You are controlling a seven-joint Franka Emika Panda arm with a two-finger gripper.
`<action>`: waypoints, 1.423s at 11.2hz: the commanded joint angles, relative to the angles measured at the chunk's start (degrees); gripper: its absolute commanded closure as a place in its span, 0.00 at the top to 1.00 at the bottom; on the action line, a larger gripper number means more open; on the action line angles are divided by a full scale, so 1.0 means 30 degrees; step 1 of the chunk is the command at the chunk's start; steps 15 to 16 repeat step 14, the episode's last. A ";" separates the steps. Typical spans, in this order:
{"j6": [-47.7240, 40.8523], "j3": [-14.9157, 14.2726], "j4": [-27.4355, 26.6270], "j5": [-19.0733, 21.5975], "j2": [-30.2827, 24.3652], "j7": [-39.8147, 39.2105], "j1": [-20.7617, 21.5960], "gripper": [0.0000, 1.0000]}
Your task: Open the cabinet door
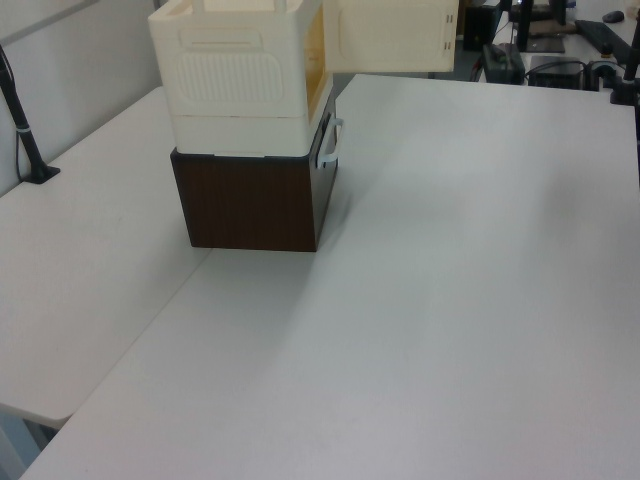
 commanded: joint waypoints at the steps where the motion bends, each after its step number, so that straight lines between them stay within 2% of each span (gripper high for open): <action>1: -0.2213 0.1798 0.0224 -0.0463 -0.0312 0.4187 0.0094 1.00; 2: -0.2098 0.2300 0.0195 -0.0812 -0.0283 0.5196 0.0123 1.00; 4: -0.1719 0.2627 0.0195 -0.1021 -0.0166 0.5177 0.0239 1.00; 8: -0.1598 0.2627 0.0048 -0.1051 0.0126 0.5177 0.0884 1.00; 16: -0.1481 0.2627 0.0048 -0.0844 0.0186 0.5177 0.0914 1.00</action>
